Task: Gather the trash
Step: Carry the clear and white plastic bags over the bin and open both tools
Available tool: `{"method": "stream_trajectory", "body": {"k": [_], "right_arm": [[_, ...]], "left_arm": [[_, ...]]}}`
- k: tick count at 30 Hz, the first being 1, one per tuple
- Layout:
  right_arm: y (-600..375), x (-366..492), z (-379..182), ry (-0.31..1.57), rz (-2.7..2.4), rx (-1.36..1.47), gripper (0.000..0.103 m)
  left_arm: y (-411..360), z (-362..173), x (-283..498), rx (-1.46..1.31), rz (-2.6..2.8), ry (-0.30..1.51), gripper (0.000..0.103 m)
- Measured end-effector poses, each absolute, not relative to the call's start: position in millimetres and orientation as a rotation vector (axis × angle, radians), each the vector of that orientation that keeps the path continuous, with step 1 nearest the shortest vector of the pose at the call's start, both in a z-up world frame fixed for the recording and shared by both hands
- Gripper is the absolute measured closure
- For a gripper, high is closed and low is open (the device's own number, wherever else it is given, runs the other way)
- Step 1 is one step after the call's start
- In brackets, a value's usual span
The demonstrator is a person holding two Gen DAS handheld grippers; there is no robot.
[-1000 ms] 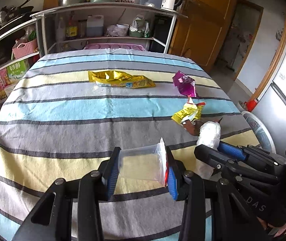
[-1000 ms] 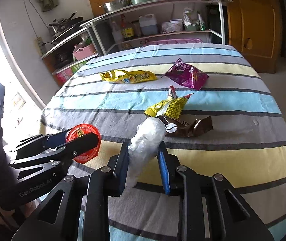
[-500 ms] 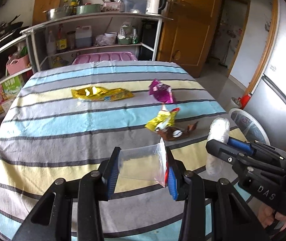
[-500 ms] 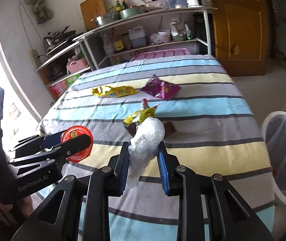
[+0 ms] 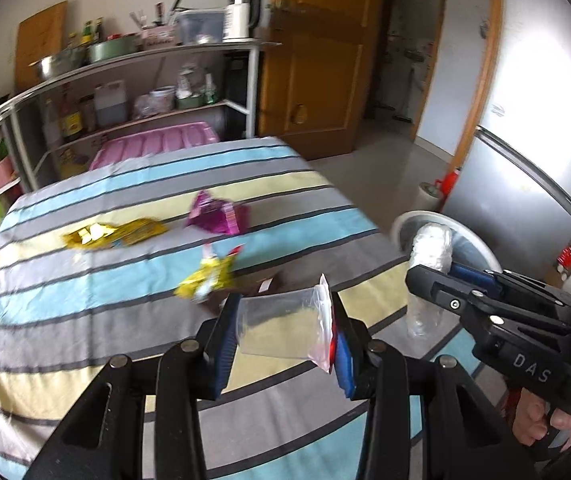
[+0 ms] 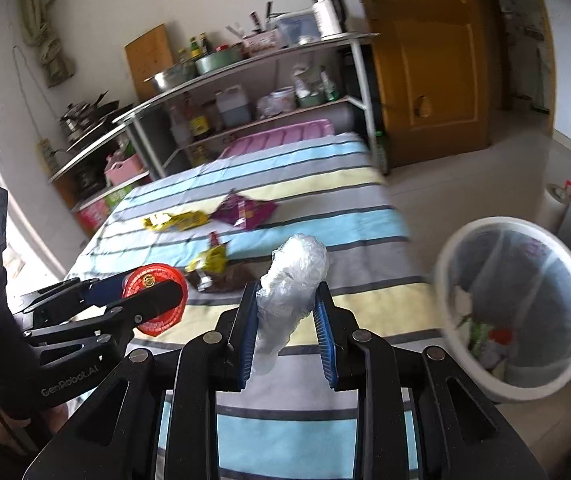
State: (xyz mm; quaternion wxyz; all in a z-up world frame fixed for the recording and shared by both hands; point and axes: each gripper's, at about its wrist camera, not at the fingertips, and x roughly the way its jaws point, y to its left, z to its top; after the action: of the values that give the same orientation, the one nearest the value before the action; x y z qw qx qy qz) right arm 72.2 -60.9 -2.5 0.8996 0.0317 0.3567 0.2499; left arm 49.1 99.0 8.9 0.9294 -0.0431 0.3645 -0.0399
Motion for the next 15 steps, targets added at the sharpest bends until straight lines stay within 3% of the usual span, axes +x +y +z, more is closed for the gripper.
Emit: {"method": "stream_trajectory", "body": {"k": [15], "right_arm": [[-165.9,94.0,-0.4,0.72,0.318,0.152,0.075]], "left_arm": [[-4.8,15.0,97.0,0.009,-0.263,0.747,0.06]]}}
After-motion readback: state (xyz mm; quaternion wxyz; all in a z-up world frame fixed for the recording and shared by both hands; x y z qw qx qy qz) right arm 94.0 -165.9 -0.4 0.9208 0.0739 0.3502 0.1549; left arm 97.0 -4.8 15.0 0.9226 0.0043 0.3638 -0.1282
